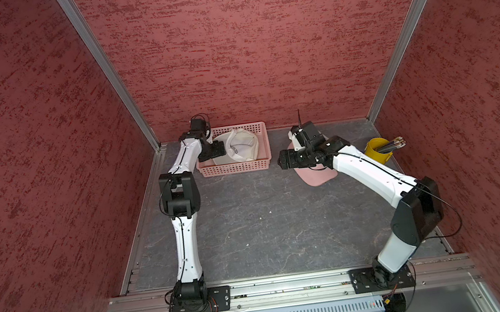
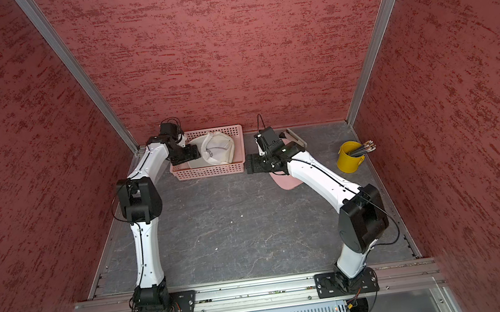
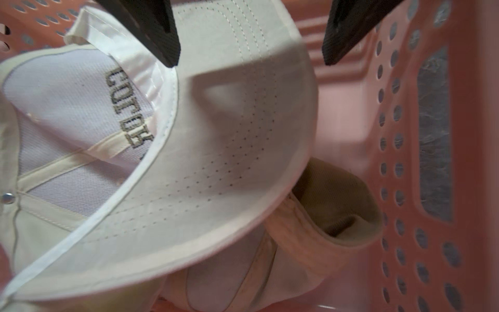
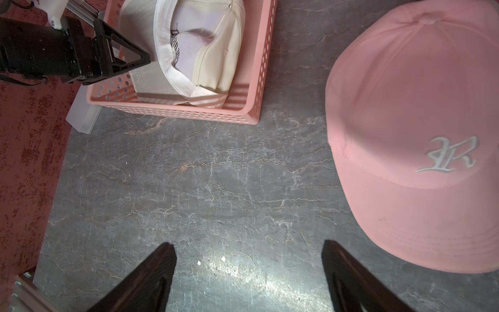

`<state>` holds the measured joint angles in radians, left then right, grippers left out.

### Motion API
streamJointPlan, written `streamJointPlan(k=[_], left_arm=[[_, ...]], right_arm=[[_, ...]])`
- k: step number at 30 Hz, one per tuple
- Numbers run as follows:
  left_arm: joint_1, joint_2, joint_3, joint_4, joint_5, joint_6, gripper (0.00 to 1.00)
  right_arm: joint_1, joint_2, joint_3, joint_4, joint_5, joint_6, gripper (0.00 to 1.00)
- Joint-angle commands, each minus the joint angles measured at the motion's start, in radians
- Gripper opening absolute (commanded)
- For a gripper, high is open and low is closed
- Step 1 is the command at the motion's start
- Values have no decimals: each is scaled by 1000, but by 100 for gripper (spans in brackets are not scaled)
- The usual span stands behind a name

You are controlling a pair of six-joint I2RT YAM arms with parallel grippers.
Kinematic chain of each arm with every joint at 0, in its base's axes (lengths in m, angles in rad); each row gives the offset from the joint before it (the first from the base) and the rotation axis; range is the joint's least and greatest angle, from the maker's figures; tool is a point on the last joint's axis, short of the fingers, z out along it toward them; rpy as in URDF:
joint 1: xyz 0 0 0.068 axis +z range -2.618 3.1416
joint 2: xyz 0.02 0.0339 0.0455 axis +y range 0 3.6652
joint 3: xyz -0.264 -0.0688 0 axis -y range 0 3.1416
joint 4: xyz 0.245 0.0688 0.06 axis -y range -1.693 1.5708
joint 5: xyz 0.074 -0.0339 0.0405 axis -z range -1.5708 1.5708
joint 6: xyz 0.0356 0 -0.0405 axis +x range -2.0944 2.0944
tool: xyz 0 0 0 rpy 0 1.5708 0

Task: Turn the baseball cap inside out
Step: Pick up the baseball cap from the basket.

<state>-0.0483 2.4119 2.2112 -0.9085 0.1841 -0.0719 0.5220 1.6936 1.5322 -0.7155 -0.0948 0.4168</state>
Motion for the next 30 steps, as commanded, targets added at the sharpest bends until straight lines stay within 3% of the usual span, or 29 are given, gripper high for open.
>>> streamJointPlan(k=[1,5,11,17,22,23,30], left_arm=[[10,23,28,48,37,3,87],[11,38,9,87,127,3,79],[18,-44,-119,223,203,-17,43],[25,-119,-174,265,274,-13,14],[19,-219,-250,334,332,-30,10],[13,-241,-257,339,337,-25,0],[-49,-420,-292,313,342,54,0]], right_arm=[[7,1,48,-1,-23,-9,90],[6,-5,30,14,-27,-6,90],[6,0,7,27,-26,0,90],[11,-13,-12,51,-42,7,90],[19,-11,-3,50,-33,-4,90],[22,-11,-1,50,-30,-6,90],[22,-22,60,-12,20,-34,93]])
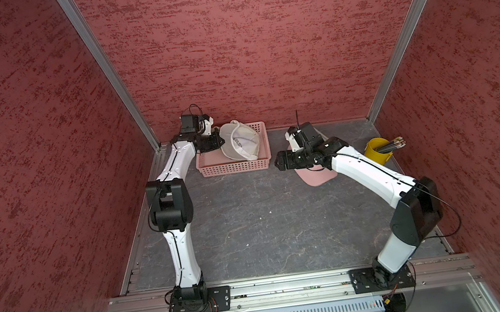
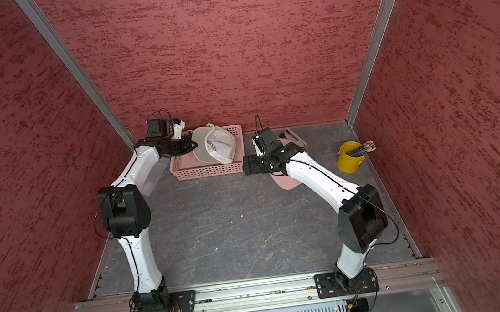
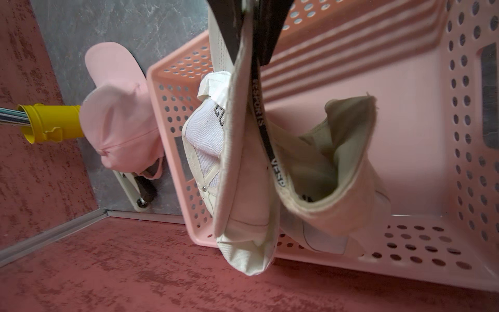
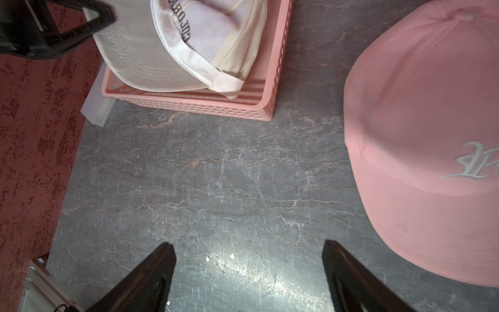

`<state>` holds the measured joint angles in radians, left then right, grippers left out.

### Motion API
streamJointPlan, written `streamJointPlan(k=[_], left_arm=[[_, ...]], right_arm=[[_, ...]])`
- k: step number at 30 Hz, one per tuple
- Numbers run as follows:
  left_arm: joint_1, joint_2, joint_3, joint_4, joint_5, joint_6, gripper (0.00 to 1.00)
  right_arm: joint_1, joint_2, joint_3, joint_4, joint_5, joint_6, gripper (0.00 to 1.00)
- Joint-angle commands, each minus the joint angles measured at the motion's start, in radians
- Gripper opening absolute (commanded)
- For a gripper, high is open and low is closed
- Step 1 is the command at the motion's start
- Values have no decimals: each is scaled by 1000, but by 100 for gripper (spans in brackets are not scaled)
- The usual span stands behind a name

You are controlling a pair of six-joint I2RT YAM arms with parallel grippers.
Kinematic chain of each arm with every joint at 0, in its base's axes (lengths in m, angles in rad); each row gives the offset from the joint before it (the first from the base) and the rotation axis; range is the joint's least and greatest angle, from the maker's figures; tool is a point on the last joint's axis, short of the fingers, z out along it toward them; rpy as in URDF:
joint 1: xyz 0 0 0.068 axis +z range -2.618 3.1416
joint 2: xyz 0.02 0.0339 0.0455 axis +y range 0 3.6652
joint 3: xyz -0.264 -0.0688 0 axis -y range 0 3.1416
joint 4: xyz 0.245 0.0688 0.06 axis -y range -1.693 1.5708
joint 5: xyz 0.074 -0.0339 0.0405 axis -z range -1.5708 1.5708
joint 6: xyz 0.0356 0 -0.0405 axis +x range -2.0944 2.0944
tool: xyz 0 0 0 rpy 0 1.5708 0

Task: Turn the baseball cap inside out
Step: Pick up the baseball cap from the basket.

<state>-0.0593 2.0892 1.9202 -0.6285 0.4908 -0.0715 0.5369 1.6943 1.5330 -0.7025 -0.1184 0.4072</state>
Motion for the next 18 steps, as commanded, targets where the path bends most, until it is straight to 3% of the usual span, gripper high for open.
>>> streamJointPlan(k=[1,4,8,18], left_arm=[[-52,-132,-9,33,23,67,0],[-72,-165,4,-11,-25,89,0],[-37,-47,142,-167,-40,63,0],[7,26,-44,64,-61,7,0]], right_arm=[[6,-32,74,-40,65,-30,94],[-4,-58,92,-41,71,-55,98],[-15,-58,96,-43,62,-62,98],[-14,-73,-15,25,-3,-22,96]])
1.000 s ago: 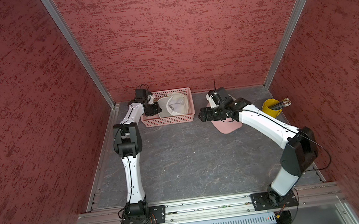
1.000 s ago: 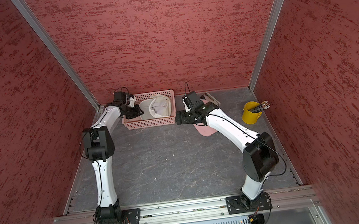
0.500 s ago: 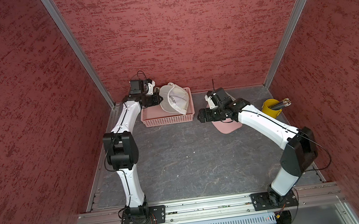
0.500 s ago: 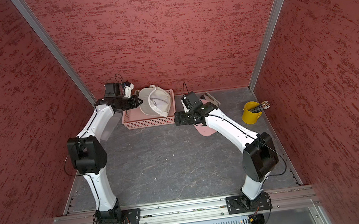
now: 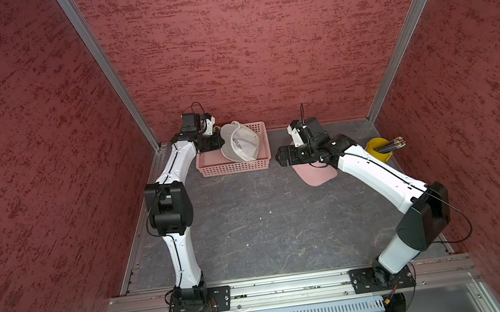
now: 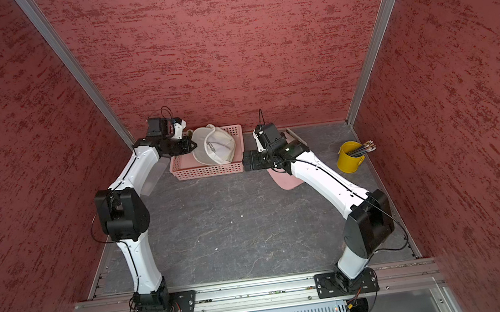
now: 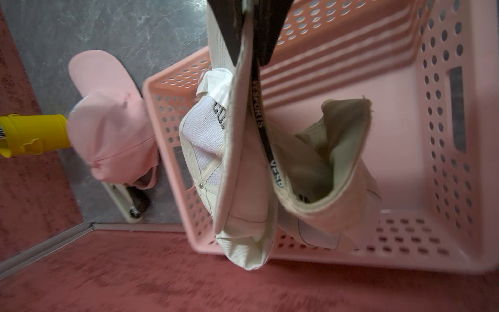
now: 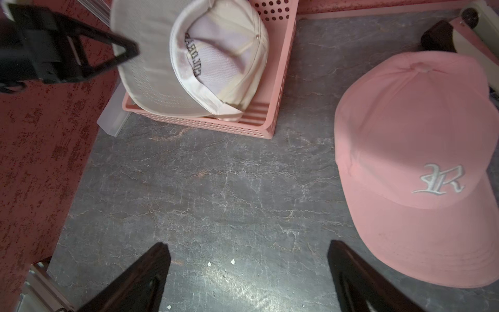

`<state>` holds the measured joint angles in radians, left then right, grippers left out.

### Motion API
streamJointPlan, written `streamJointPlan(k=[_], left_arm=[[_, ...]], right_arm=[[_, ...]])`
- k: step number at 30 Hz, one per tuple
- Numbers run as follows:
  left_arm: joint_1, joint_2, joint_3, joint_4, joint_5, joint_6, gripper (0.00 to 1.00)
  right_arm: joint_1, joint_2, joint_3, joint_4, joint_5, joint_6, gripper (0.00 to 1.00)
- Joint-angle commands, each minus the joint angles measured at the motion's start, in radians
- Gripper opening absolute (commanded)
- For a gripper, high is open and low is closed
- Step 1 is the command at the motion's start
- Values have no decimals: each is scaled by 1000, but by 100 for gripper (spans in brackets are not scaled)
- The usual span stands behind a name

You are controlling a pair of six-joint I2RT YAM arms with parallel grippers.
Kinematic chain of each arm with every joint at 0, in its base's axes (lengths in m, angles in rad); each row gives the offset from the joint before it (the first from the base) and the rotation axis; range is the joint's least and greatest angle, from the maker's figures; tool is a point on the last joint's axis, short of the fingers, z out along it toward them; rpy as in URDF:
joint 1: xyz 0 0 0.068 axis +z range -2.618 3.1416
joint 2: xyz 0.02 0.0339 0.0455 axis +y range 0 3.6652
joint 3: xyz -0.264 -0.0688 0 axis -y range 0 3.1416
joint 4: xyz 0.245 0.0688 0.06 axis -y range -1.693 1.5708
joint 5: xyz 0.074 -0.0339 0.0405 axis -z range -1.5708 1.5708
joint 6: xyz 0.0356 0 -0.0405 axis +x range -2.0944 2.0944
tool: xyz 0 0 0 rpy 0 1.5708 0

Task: Turn the baseball cap inside out
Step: Pick up the baseball cap from the basket.

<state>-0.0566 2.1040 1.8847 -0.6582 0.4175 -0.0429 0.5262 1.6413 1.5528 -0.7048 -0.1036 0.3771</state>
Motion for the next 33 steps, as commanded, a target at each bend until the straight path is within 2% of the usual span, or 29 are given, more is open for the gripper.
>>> streamJointPlan(k=[1,5,7,9,13,17,23,28,33], left_arm=[[7,21,-9,100,11,-27,0],[7,69,1,99,-14,-37,2],[8,90,16,76,-29,-39,15],[7,106,36,40,-41,-37,37],[7,95,27,21,-52,-43,54],[5,56,28,3,-81,-45,57],[-1,62,128,-146,-109,-55,56],[-3,45,115,-198,-72,-82,57],[-6,9,36,-130,12,-112,55]], right_arm=[[-3,-18,-34,27,-16,8,96],[-4,-8,-30,28,-20,6,96],[-4,-2,-24,28,-22,6,96],[-3,5,-16,26,-27,4,96],[-3,15,-11,26,-31,3,96],[-3,28,-9,32,-43,5,96],[-3,37,-8,39,-51,11,96],[-2,38,-10,42,-54,11,95],[-2,37,-16,50,-60,11,95]])
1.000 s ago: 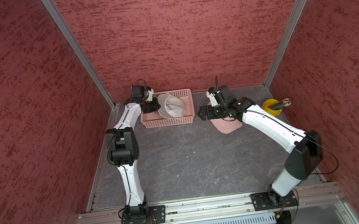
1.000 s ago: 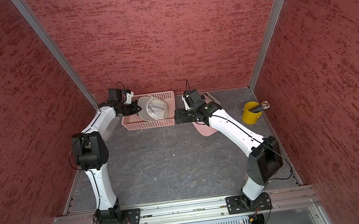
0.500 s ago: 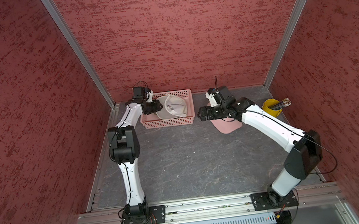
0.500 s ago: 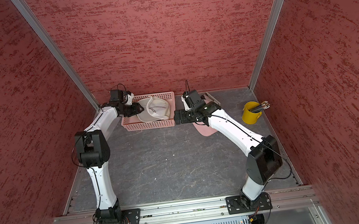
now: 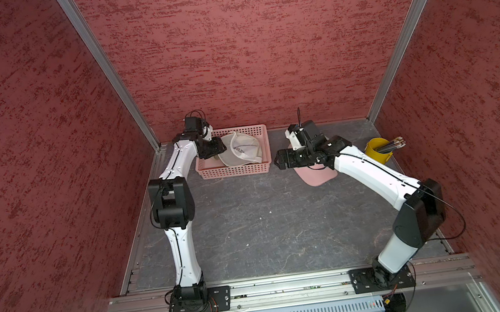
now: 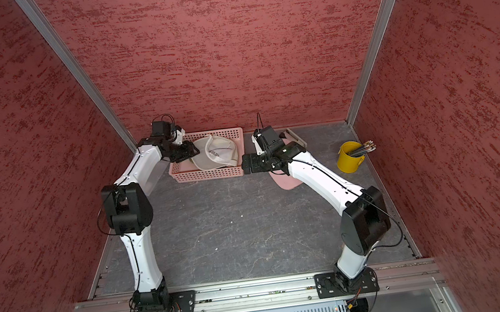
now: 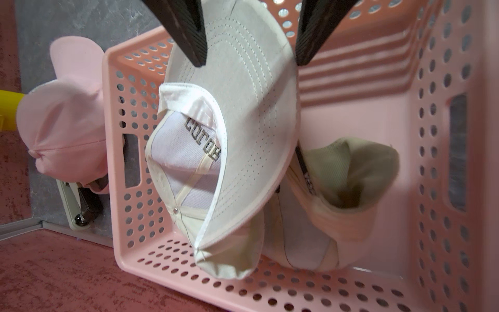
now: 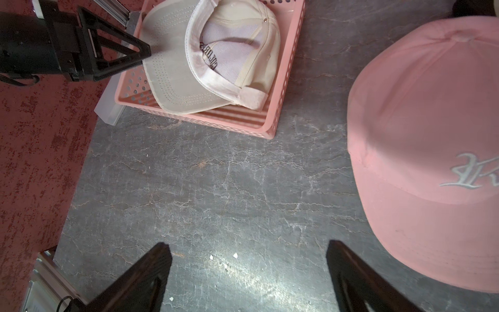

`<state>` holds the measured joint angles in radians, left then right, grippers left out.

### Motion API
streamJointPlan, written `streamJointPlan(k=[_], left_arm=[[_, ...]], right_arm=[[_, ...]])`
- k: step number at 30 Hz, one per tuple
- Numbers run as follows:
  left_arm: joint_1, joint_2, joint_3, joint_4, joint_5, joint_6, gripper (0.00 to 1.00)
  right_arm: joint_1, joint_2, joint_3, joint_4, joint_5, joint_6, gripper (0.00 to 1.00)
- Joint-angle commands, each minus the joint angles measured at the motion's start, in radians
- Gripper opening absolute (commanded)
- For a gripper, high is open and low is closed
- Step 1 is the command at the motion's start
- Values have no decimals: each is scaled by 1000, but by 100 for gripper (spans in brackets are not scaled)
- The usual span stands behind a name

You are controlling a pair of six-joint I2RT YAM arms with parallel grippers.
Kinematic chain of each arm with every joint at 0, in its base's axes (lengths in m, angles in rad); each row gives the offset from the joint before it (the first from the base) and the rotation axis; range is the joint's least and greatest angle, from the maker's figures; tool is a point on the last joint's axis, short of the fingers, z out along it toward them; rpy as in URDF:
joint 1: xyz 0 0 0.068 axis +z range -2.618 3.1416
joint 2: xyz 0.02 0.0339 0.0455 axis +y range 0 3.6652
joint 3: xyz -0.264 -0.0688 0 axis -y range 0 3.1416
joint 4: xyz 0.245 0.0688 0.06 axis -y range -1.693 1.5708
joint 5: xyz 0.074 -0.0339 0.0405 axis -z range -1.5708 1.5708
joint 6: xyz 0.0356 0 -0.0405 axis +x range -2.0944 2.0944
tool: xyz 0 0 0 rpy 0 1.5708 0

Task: Turn the baseball cap inside out
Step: Pick up the baseball cap from the basket.

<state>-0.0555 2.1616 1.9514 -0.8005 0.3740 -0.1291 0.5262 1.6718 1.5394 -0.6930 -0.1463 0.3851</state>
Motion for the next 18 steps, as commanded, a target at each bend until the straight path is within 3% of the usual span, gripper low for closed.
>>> streamJointPlan(k=[1,6,18], left_arm=[[-11,-53,-35,16,55,-26,54],[-33,-76,-33,27,60,-26,47],[-80,-12,-18,181,150,-78,51]], right_arm=[[-2,8,-2,38,-18,1,95],[-2,3,-22,50,-19,6,95],[-2,0,-39,67,-26,3,95]])
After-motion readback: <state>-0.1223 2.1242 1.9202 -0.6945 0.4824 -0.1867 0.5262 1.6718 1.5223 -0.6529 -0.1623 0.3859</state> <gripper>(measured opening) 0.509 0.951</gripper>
